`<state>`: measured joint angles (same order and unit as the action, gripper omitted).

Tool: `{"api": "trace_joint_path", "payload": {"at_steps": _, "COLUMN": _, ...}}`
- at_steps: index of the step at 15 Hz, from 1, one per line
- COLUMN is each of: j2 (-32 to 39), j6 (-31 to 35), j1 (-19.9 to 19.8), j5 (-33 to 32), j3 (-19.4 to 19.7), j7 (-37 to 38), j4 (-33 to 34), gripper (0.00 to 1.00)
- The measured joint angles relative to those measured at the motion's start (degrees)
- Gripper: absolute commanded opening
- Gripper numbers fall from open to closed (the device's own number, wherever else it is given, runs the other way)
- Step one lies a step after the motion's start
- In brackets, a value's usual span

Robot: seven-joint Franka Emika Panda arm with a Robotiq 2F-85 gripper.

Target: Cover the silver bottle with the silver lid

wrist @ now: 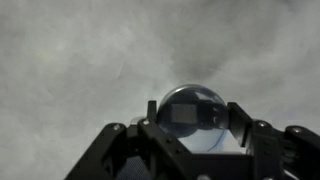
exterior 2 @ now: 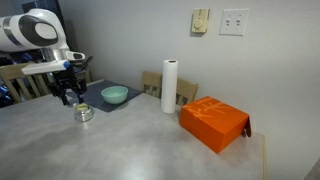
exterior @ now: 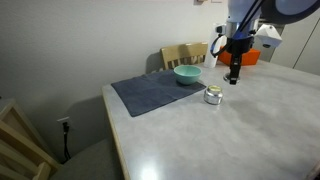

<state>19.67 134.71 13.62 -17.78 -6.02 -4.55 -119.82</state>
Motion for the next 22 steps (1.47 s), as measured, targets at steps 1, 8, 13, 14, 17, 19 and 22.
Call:
{"api": "trace_joint_path", "payload": {"at_steps": 1, "j2": 0.9, "j6": 0.0, "j1": -0.4, "j5": 1.4, "j3": -0.5, "j7": -2.1, "j4": 0.2, "gripper": 0.44}}
{"api": "trace_joint_path", "payload": {"at_steps": 8, "j2": 5.1, "j6": -2.1, "j1": -1.0, "j5": 4.1, "j3": -2.9, "j7": -9.5, "j4": 3.0, "gripper": 0.44}}
{"api": "trace_joint_path", "payload": {"at_steps": 13, "j2": 5.6, "j6": -3.1, "j1": -0.8, "j5": 1.9, "j3": -2.9, "j7": -10.1, "j4": 4.3, "gripper": 0.44}}
{"api": "trace_joint_path", "payload": {"at_steps": 14, "j2": 5.7, "j6": -3.1, "j1": -0.8, "j5": 1.5, "j3": -2.9, "j7": -10.4, "j4": 4.7, "gripper": 0.44}}
{"api": "trace_joint_path", "payload": {"at_steps": 17, "j2": 6.7, "j6": -3.9, "j1": -0.8, "j5": 1.2, "j3": -2.9, "j7": -12.0, "j4": 6.3, "gripper": 0.44}}
{"api": "trace_joint_path", "payload": {"at_steps": 19, "j2": 7.5, "j6": -4.7, "j1": -0.8, "j5": 1.1, "j3": -2.9, "j7": -13.4, "j4": 7.6, "gripper": 0.44}}
{"api": "trace_joint_path", "payload": {"at_steps": 22, "j2": 9.0, "j6": -6.1, "j1": -0.8, "j5": 0.9, "j3": -2.9, "j7": -14.9, "j4": 10.2, "gripper": 0.44}}
